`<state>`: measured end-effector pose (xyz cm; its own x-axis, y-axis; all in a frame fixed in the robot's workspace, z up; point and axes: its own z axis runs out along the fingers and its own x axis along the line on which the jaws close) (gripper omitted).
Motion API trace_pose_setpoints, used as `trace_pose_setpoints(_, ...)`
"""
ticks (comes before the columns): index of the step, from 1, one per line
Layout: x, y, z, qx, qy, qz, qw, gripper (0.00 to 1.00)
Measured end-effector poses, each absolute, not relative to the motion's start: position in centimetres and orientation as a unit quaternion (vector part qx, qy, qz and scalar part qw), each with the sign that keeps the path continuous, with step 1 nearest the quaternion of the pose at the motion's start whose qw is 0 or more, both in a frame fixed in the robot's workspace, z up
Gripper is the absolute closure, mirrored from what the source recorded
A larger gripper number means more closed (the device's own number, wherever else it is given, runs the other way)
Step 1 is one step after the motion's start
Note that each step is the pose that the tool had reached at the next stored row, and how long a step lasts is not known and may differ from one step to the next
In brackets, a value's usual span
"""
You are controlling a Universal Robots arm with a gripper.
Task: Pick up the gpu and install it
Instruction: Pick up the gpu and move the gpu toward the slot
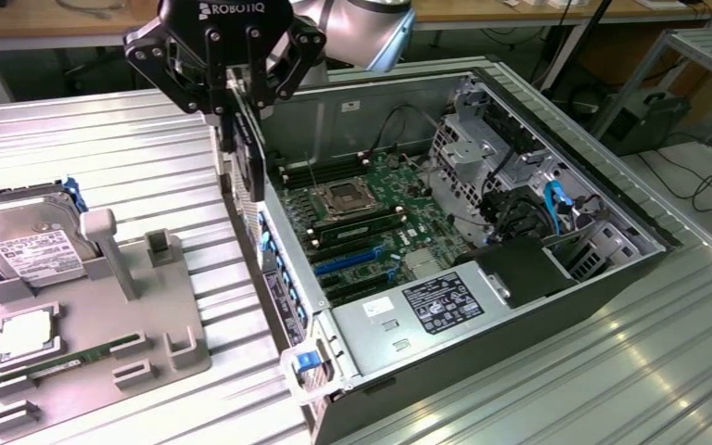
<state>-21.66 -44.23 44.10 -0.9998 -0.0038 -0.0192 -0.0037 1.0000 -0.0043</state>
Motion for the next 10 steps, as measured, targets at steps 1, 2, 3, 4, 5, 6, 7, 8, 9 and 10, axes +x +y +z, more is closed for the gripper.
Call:
trace_pose_setpoints(1,-21.59,-44.23,44.1,-0.002,1.0,-0.002,0.01,0.73)
trace_pose_setpoints(2,-21.53,-44.23,44.09,-0.002,1.0,-0.002,0.01,0.73)
trace_pose_setpoints(3,-21.46,-44.23,44.09,-0.002,1.0,-0.002,0.01,0.73)
trace_pose_setpoints(4,-21.41,-44.23,44.09,-0.002,1.0,-0.002,0.01,0.73)
trace_pose_setpoints(5,-21.34,-44.23,44.09,-0.002,1.0,-0.002,0.01,0.73)
trace_pose_setpoints(6,-21.27,-44.23,44.09,-0.002,1.0,-0.002,0.01,0.73)
trace_pose_setpoints(7,-21.21,-44.23,44.09,-0.002,1.0,-0.002,0.01,0.73)
trace_pose_setpoints(8,-21.15,-44.23,44.1,-0.002,1.0,-0.002,0.01,0.73)
trace_pose_setpoints(9,-21.05,-44.23,44.1,-0.002,1.0,-0.002,0.01,0.73)
trace_pose_setpoints(10,-20.99,-44.23,44.1,-0.002,1.0,-0.002,0.01,0.73)
